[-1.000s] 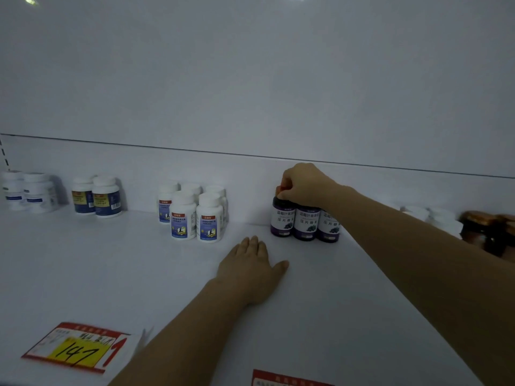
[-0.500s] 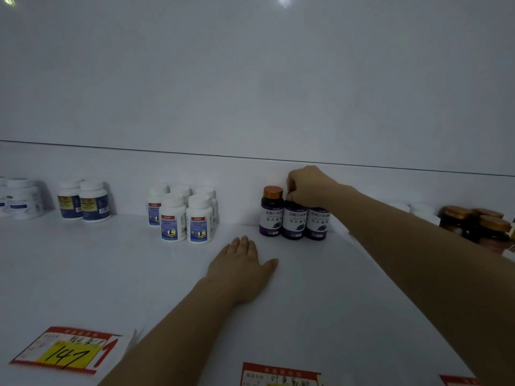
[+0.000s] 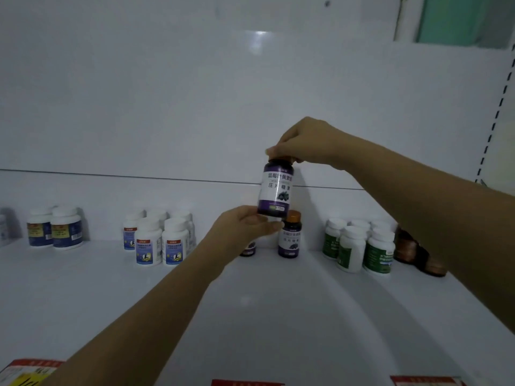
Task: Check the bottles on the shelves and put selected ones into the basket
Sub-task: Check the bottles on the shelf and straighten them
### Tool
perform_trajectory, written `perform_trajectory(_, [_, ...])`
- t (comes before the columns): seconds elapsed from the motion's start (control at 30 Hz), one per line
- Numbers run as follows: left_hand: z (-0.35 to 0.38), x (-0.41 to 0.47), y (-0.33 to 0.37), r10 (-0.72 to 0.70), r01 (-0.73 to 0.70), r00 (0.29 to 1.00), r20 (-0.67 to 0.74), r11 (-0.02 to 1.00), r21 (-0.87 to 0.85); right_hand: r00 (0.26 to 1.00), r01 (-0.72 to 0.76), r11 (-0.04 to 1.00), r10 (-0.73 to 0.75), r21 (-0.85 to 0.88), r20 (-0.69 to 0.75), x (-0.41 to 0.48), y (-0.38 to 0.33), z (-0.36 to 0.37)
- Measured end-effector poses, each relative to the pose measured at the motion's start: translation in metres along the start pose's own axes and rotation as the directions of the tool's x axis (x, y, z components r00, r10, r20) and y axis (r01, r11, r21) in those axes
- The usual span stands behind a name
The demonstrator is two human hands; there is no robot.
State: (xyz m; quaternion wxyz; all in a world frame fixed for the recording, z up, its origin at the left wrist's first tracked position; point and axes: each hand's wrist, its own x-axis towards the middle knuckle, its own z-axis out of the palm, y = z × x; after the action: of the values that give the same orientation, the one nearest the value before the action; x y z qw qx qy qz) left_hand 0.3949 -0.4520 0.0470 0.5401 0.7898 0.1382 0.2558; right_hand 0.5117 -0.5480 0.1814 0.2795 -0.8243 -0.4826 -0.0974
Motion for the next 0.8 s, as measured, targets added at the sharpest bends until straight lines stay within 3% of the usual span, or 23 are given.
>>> perform_trajectory(0.13, [0.0, -0.008, 0.001, 0.077, -0.078, 0.997, -0.01, 0.993, -0.086, 1.0, -0.019, 1.0, 0.019, 0.01, 0.007, -0.011, 0.001, 0.001])
perform_trajectory(0.63, [0.012, -0.028, -0.016, 0.101, -0.102, 0.993, 0.066, 0.995, 0.007, 0.984, -0.156, 0.964, 0.134, 0.217, 0.115, -0.037, 0.029, 0.02])
perform_trajectory(0.8, [0.017, -0.024, -0.014, 0.164, -0.167, 0.983, 0.085, 0.986, 0.028, 0.991, -0.125, 0.977, 0.114, 0.174, 0.071, -0.039, 0.026, 0.019])
